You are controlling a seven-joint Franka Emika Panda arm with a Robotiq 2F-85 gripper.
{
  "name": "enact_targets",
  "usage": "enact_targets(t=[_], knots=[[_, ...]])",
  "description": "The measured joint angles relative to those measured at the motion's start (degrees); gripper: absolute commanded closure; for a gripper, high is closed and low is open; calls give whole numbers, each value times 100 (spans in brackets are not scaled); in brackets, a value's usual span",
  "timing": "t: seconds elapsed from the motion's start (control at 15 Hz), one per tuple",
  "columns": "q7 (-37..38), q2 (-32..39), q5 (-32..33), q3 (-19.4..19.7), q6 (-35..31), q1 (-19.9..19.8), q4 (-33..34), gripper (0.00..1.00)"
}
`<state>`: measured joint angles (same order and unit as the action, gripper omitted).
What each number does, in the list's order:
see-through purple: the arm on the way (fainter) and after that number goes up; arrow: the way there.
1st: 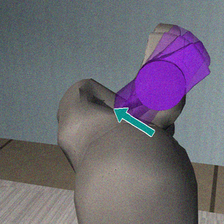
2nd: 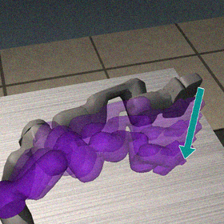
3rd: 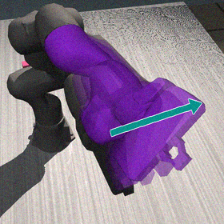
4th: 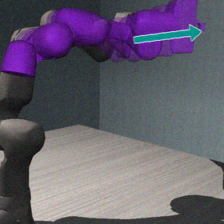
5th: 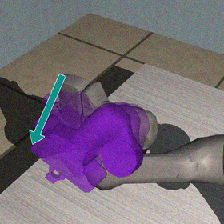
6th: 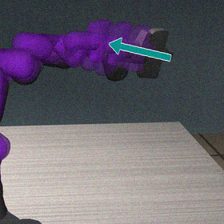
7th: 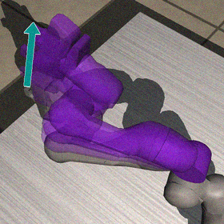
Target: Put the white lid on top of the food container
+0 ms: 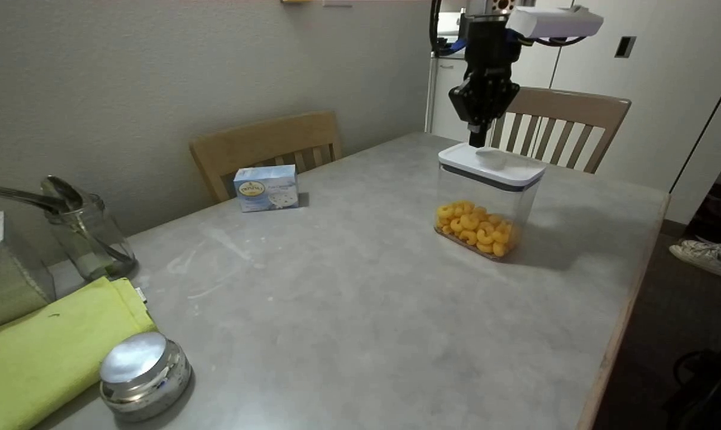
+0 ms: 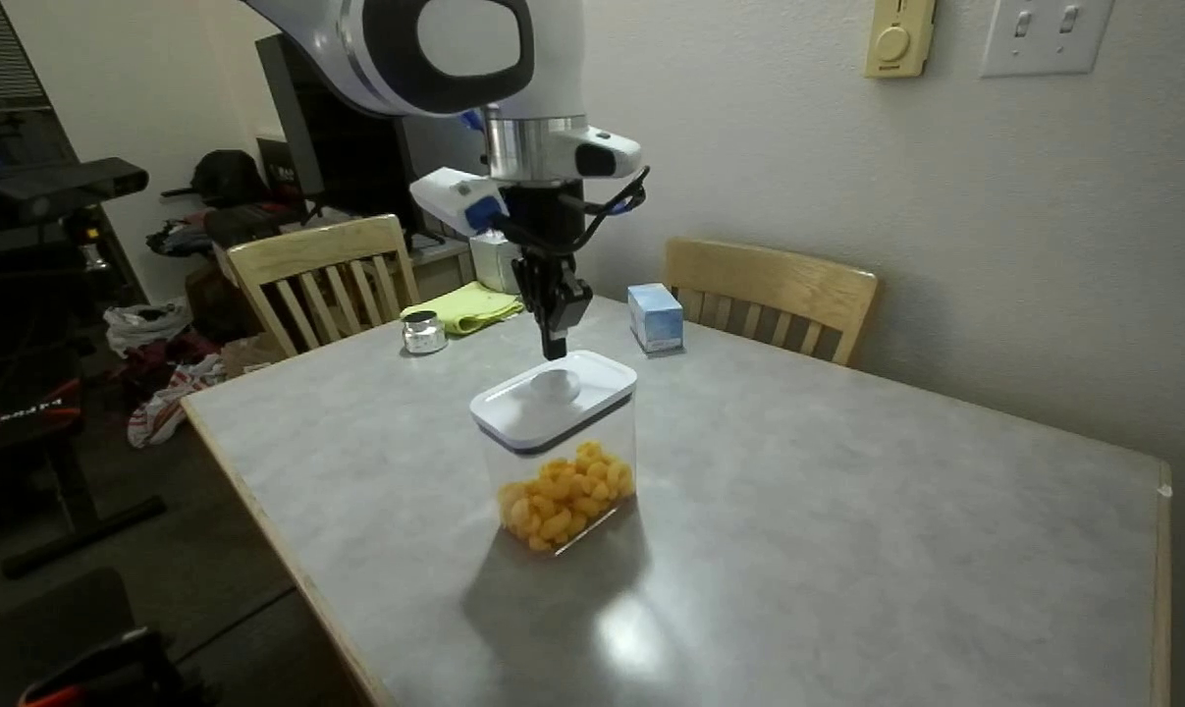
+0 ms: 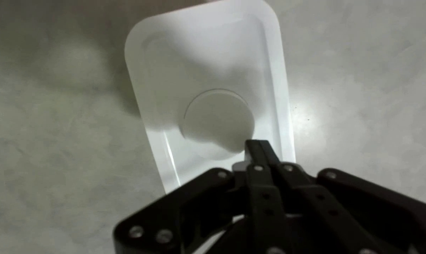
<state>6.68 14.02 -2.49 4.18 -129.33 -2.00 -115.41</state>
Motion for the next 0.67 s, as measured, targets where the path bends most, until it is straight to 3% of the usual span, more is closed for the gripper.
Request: enact_targets(t=[0.67], knots=[[379,-49,128,-1,148,27,-27,100]])
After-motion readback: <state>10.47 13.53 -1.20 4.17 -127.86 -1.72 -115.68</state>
